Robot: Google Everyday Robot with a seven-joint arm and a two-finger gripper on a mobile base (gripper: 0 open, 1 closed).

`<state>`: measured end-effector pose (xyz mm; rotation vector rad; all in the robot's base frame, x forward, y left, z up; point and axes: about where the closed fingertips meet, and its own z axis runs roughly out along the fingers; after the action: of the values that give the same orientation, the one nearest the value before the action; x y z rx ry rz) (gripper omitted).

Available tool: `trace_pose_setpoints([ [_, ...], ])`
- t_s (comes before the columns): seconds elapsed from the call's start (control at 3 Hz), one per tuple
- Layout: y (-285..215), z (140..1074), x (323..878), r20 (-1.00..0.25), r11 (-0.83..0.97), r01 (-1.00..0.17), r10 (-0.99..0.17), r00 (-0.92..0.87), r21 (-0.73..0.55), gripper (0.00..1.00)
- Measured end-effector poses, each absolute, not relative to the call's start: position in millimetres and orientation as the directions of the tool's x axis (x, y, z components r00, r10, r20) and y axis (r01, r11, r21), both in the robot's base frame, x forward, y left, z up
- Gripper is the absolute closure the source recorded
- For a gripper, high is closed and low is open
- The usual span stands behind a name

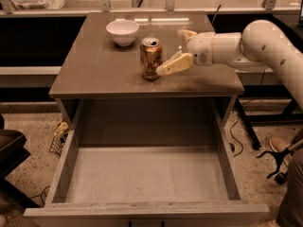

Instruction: Place orange can into top drawer

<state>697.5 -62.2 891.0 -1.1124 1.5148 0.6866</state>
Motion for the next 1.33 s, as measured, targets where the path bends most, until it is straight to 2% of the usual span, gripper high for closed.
trace_pose_setpoints([
  [0.33,-31.1,880.8,718.8,-0.975,0.339,-0.936,-0.221,0.02,-0.096,0.0],
  [0.67,-8.7,875.9,728.7,-0.982,0.299,-0.951,-0.188,0.02,-0.076,0.15],
  [1.33,11.2,877.1,733.5,-0.983,0.267,-0.961,-0.181,0.016,-0.065,0.61],
])
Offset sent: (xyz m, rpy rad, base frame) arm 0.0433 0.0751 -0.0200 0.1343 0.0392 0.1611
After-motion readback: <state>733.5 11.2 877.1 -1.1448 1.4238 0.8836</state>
